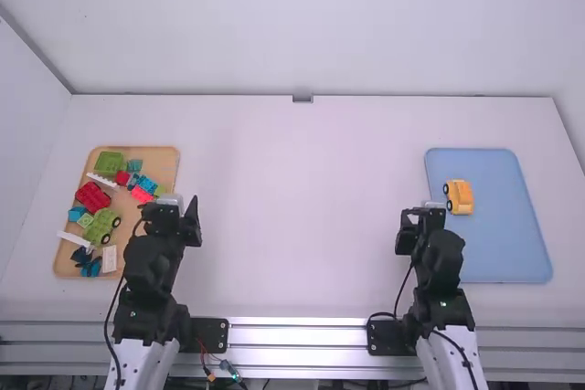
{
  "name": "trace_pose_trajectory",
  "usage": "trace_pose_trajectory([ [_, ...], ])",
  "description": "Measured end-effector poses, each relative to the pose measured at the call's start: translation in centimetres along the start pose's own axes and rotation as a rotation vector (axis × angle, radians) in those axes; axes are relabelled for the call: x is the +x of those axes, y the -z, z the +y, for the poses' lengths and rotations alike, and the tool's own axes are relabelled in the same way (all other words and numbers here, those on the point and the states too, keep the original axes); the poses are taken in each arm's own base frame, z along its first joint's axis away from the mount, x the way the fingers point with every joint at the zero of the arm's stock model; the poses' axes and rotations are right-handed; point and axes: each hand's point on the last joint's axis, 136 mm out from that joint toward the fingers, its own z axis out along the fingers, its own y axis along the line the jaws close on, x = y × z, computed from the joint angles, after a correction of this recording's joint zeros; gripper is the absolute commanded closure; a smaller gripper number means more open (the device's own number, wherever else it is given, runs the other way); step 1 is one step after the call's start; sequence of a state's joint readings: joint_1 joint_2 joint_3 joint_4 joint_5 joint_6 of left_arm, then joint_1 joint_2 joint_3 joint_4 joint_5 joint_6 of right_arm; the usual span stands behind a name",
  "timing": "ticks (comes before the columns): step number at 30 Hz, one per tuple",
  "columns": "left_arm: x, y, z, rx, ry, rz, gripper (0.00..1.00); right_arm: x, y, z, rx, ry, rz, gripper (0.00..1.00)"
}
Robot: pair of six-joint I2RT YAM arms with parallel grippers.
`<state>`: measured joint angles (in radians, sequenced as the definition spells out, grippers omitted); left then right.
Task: Assemble lego blocks to make yellow taxi
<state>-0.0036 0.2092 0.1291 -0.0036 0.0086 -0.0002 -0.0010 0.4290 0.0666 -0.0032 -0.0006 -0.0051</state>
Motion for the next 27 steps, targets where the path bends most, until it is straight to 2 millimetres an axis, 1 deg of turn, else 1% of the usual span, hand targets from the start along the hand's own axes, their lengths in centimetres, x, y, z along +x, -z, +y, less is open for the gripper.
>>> trace_pose_trajectory([
  [2, 1.3, 0.0, 0.1, -0.003, 0.0, 0.0, 0.7, 1.4, -0.1, 0.0, 0.002, 0.001, 0.002, 0.7],
  [3, 1.5, 0.0, 0.1, -0.004, 0.0, 0.0, 0.71, 1.3, -0.1, 0.0, -0.001, 0.001, -0.008, 0.71],
  [5, 2.7, -0.1, 0.1, -0.004, 0.0, 0.001, 0.74, 0.3, 0.2, 0.0, 0.001, 0.003, -0.054, 0.76],
  [6, 2.9, -0.1, 0.1, -0.004, 0.001, -0.008, 0.76, -0.4, 0.5, 0.0, 0.002, 0.003, -0.087, 0.78],
  [8, 2.5, 0.0, 0.1, -0.006, 0.0, -0.029, 0.78, -1.0, 0.7, 0.0, 0.002, 0.002, -0.112, 0.8],
  [11, 1.2, 0.4, 0.1, -0.006, 0.0, -0.086, 0.84, -2.3, 1.2, 0.0, 0.001, 0.004, -0.175, 0.86],
  [12, 1.1, 0.5, 0.1, -0.006, -0.001, -0.09, 0.85, -2.6, 1.4, 0.0, 0.0, 0.002, -0.191, 0.88],
  [18, 1.1, 0.5, 0.1, -0.006, -0.001, -0.091, 0.93, -4.3, 2.3, 0.0, 0.002, 0.005, -0.276, 0.95],
  [23, 1.1, 0.5, 0.1, -0.006, -0.001, -0.091, 0.98, -5.4, 3.0, 0.0, 0.0, 0.005, -0.329, 1.0],
  [27, 1.1, 0.5, 0.1, -0.006, -0.001, -0.091, 1.0, -6.1, 3.5, 0.0, 0.001, 0.006, -0.368, 1.0],
])
